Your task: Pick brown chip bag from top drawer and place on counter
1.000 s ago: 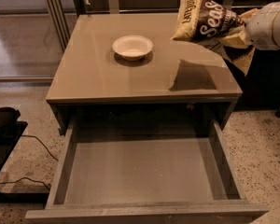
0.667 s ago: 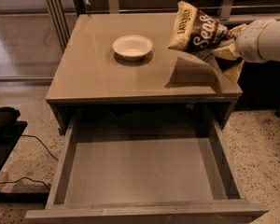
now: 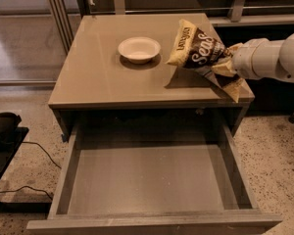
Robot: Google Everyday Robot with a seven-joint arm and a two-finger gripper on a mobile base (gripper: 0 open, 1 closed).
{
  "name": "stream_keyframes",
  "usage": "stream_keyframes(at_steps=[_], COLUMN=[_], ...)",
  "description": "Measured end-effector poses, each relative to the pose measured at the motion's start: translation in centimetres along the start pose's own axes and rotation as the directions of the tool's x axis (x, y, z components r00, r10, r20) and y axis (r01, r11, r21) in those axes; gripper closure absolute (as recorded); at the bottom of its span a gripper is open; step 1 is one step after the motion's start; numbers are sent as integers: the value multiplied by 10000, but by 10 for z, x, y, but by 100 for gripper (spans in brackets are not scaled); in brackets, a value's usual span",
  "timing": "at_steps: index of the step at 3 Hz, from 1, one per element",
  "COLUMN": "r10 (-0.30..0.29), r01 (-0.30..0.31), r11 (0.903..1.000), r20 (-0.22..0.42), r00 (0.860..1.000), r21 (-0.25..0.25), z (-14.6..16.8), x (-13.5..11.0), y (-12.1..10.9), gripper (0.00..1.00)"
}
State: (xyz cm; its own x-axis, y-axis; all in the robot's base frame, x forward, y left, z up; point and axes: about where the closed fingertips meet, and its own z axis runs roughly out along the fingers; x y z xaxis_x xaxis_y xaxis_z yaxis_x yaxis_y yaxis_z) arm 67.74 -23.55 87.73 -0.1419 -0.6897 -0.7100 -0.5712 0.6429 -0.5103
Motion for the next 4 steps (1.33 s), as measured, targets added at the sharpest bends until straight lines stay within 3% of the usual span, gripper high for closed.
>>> stream_keyframes(at_steps=[1, 4], r10=[-1, -1], r01=[1, 1], r11=[10000, 10000], r20=[0, 1], r00=[10000, 10000], r21=[-9, -10], z=[0, 0], x=[0, 0], y=[0, 1], gripper=[81, 12])
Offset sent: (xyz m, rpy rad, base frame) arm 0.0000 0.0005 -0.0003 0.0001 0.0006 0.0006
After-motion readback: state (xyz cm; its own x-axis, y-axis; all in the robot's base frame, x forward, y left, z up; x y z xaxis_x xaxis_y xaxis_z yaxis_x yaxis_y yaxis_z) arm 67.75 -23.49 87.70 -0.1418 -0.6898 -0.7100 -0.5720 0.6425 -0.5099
